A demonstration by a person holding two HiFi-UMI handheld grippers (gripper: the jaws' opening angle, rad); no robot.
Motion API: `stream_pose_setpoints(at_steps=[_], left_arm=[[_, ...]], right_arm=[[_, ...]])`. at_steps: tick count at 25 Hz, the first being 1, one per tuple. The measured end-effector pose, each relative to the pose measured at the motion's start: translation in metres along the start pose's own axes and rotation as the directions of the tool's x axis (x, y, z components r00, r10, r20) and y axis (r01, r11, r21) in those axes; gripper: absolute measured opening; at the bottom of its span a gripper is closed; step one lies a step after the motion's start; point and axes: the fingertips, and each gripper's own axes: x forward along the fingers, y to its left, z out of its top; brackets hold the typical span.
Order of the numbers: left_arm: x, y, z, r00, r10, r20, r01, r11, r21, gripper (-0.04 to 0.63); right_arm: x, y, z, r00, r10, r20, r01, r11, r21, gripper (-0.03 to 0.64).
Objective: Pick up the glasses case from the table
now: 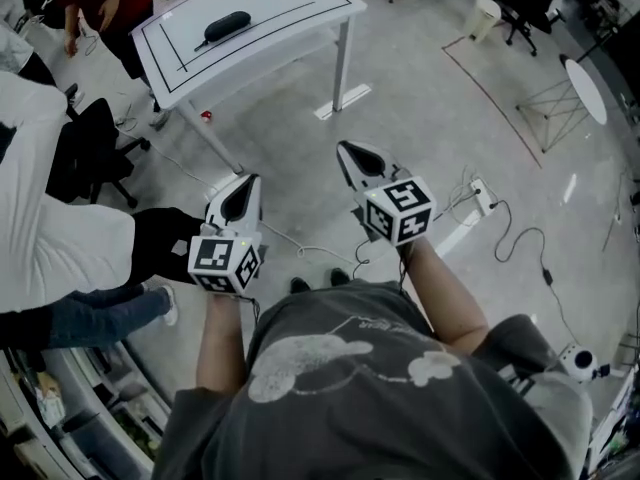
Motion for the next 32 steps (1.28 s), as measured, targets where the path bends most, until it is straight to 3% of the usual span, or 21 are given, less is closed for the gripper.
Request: stream_pose_setpoints(at_steps=[10, 16, 25, 32], left_arm=[[-0.046, 0.062, -0.012, 0.999, 0.037, 0.006, -0.036, 0.999, -0.020, 0.002], [-0.047, 0.092, -0.015, 0.999, 0.045, 0.005, -0.045, 0.998, -0.050, 0.002], [-0.005, 0.137, -0.006, 0.997, 0.083, -0.002, -0.083, 0.995, -0.047, 0.002], [0.075, 0.186, 0.011, 0.990, 0.140, -0.030, -0.141, 0.989, -0.039, 0.002]], right_arm=[[0.031, 0.046, -0.008, 1.000, -0.009, 0.015, 0.009, 1.000, 0.002, -0.002], [0.051, 0.047, -0.007, 1.000, -0.029, 0.010, 0.029, 0.999, 0.020, 0.000], [0.123, 0.015, 0.001, 1.000, 0.001, 0.020, -0.001, 1.000, 0.020, 0.000], [0.210, -0.044, 0.021, 0.999, 0.042, 0.023, -0.044, 0.997, 0.065, 0.000]])
